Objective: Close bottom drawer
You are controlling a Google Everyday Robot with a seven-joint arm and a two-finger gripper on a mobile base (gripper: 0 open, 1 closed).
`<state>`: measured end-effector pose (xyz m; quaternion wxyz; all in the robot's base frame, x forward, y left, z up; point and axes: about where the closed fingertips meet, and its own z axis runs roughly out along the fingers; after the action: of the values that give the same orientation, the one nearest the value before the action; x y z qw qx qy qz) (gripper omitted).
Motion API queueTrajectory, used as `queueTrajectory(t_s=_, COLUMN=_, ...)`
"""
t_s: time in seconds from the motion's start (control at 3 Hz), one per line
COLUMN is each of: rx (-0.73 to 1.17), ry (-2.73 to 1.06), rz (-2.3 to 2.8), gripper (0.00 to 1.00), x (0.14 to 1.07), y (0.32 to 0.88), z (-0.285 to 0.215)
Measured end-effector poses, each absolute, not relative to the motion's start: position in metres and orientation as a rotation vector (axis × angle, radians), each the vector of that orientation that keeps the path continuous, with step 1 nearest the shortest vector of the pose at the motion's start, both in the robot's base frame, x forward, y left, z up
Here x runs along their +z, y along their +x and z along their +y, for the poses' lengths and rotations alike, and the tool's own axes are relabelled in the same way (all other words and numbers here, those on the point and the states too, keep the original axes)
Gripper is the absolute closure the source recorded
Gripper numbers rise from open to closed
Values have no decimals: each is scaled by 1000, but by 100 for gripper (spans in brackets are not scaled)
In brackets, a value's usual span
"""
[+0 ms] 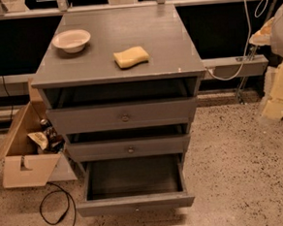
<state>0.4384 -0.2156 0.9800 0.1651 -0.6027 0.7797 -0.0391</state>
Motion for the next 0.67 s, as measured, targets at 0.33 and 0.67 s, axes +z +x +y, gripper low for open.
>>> queueTrajectory(t_s=0.33, rx=-111, ry=-1717, rz=2221, gripper=0, x=980, y=438, z=-216)
queueTrajectory(t_s=0.67, rx=-98, ry=-1712, rz=2225, gripper=0, x=965, y=441, z=-213)
